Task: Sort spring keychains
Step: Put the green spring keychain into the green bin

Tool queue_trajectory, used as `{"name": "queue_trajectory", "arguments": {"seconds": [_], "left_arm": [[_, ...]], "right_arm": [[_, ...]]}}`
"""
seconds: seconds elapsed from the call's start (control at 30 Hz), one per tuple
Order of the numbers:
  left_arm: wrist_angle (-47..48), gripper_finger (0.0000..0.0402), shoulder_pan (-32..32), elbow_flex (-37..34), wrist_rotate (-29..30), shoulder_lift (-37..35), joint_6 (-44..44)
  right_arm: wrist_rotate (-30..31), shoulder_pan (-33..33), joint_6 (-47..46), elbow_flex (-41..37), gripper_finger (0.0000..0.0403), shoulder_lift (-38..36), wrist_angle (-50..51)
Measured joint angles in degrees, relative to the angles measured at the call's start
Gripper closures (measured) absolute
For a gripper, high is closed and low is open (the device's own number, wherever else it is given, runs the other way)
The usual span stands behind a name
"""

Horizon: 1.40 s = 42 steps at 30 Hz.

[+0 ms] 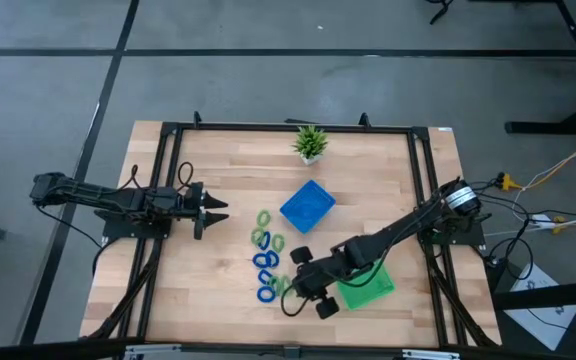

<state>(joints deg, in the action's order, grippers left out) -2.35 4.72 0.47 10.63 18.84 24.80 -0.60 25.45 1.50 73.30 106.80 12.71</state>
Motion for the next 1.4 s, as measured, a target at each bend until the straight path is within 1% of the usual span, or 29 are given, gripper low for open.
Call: {"name": "queue_trajectory", "arguments": {"seconds": [0.2, 0.33, 0.47, 0.7, 0.83, 1.0, 1.2, 1.27, 1.4], "left_arm": [[0.0, 0.0208, 0.0, 0.0, 0.0, 0.0, 0.0], [0.0, 0.0208, 0.0, 0.0, 0.0, 0.0, 0.0], [0.0, 0.0208, 0.0, 0.0, 0.0, 0.0, 0.0], [0.0, 0.0208, 0.0, 0.0, 0.0, 0.0, 0.0], [0.0, 0.0208, 0.0, 0.0, 0.0, 0.0, 0.0], [0.0, 0.0208, 0.0, 0.0, 0.0, 0.0, 0.0], [0.0, 0.0208, 0.0, 0.0, 0.0, 0.0, 0.0], [0.0, 0.0208, 0.0, 0.0, 0.0, 0.0, 0.0], [0.0, 0.0208, 0.0, 0.0, 0.0, 0.0, 0.0]], "right_arm": [[0.6, 0.7, 10.5, 0.0, 0.0305, 0.5, -0.1], [5.5, 0.7, 14.5, 0.0, 0.0305, 2.8, -1.5], [5.8, 0.6, 18.4, 0.0, 0.0305, 4.9, -3.0], [5.2, 0.7, 23.5, 0.5, 0.0305, 7.6, -2.1], [4.6, 0.7, 24.7, 5.2, 0.0305, 9.6, 3.7], [2.0, 0.7, 25.7, 12.6, 0.0305, 13.1, 9.9], [2.5, 0.8, 27.3, 16.6, 0.0305, 15.4, 15.1], [3.3, 0.8, 27.4, 16.7, 0.0305, 15.4, 15.5], [8.3, 0.8, 27.5, 16.8, 0.0305, 15.5, 15.9]]}}
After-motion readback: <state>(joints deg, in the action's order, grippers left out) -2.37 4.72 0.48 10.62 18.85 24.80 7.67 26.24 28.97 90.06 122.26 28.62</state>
